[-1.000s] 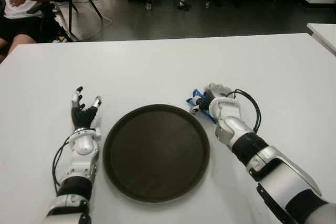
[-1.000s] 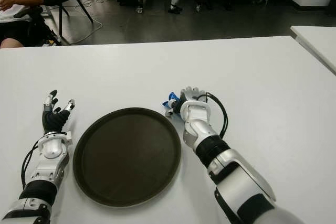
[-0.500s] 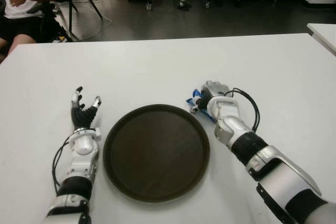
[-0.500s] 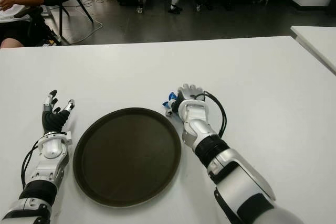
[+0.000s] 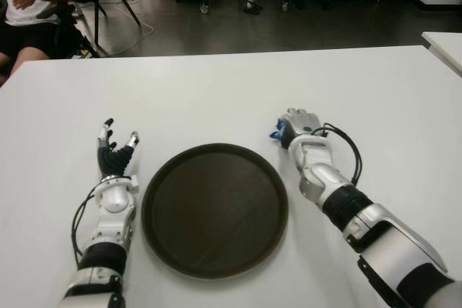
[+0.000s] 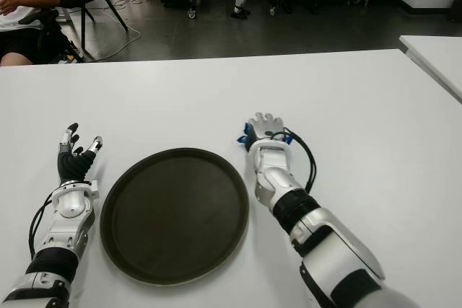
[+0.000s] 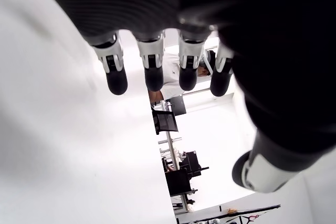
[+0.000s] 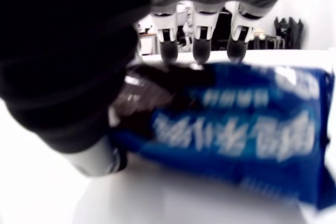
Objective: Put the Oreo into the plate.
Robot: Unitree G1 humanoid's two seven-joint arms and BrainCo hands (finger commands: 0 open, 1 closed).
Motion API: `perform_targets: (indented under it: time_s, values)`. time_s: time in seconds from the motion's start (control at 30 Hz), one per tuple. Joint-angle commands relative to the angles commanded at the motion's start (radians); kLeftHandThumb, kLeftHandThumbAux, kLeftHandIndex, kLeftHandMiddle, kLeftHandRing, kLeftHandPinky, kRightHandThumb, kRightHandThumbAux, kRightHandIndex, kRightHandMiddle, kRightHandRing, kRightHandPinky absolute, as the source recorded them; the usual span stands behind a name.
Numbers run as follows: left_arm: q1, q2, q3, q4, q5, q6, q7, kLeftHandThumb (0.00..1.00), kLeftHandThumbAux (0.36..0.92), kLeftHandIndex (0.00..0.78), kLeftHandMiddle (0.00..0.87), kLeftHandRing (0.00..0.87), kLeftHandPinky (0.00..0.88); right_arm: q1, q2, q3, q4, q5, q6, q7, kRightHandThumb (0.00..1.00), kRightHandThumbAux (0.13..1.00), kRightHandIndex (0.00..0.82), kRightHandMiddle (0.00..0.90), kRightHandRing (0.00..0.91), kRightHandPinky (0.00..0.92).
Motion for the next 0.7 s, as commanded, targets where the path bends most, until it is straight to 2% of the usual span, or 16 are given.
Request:
perform_targets:
  time_s: [0.7]
  values:
    - [-0.003,0.001,0.001,0.002,-0.001,0.005,-0.001,0.078,0.658,0.025,0.027,0.006,0.026,0.017,-0.021,0.004,-0.048,0.006,-0.011,0.008,0.694,0.733,0.416,0.076,0.054,0.085]
